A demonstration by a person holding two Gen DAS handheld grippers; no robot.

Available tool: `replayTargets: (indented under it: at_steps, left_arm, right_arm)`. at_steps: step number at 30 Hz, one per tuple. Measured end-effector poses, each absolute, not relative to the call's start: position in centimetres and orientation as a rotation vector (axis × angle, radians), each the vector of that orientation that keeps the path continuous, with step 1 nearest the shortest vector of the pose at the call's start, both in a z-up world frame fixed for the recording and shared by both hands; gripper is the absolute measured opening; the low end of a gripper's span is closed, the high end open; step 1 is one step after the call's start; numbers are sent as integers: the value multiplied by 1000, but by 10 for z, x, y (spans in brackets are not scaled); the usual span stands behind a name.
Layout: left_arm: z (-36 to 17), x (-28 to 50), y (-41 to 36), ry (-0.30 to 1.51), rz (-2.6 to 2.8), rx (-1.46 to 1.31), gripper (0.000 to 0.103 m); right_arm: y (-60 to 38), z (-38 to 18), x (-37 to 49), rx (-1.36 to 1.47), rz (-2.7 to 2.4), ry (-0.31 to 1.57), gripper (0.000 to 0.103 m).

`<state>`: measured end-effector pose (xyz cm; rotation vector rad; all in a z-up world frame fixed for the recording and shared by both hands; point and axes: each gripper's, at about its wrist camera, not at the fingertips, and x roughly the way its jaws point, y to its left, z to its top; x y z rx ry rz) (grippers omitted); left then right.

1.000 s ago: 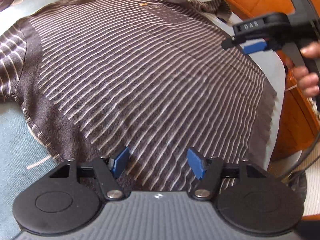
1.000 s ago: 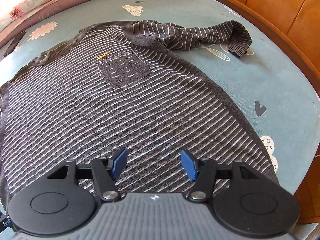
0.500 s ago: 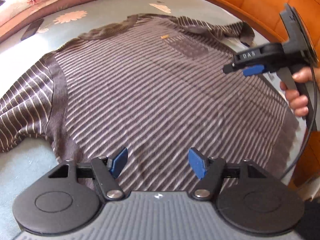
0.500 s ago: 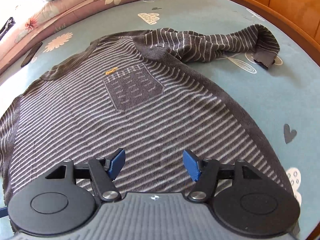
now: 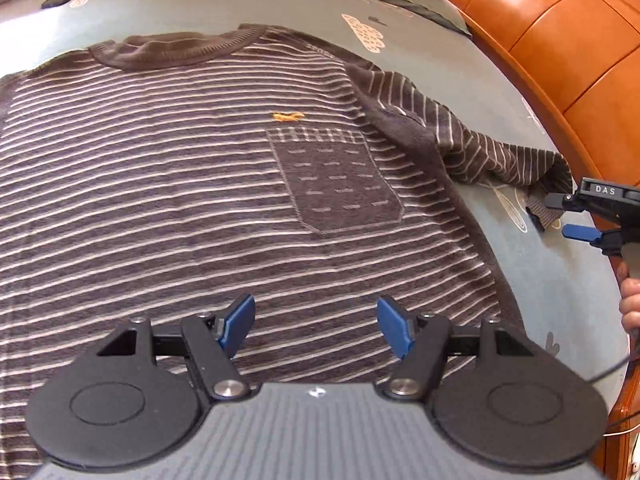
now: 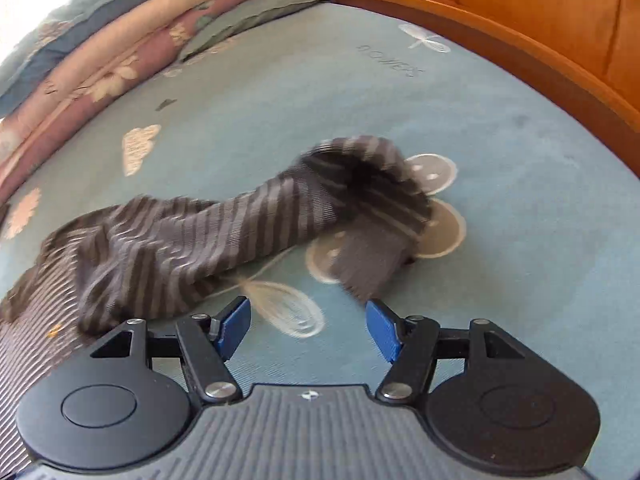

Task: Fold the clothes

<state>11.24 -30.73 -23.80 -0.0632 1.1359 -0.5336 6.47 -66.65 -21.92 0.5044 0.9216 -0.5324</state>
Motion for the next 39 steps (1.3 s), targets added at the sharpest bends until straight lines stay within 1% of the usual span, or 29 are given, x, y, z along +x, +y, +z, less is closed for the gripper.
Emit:
replayTargets:
  at_steps: [5,8,9,10,11,12,20,26,36,39]
  left_arm:
    - [-238,108,-332,1147,-572,19,67]
    - [-236,109,-337,1157,-584,38,67]
    - [-237,111,-337,1166,-586,38,67]
    - [-237,112,-338,1170,-585,38,67]
    - [-237,114,-339,1173,-585,39,67]
    - [-237,115,-340,1176,-584,40,67]
    - [-232,117,-335,1172,-580,5,67]
    - [-223,115,-311,1151,-614,-4,67]
    - [-205,119,-271,1110,-666,6,67]
    - [-202,122,-267,1095,-666,0,67]
  right_arm:
    - [-708,-237,63,457,-625,893,69]
    - [-718,-247,73,428,-620,890,64]
    - [-721,-250,77,413,-616,893,51]
    - [-722,-251,80,409,-595,907,22]
    - [-725,-249,81,408,-575,919,10]
    - [-727,-247,82,408,-555,930,6]
    - [-737,-199,52,383,-598,893,4]
    - [-735,-161,28,383,-658,879,4]
    - [-699,-110,-3,372,-697,945,4]
    - [-705,-104,-4,379,-711,949,4]
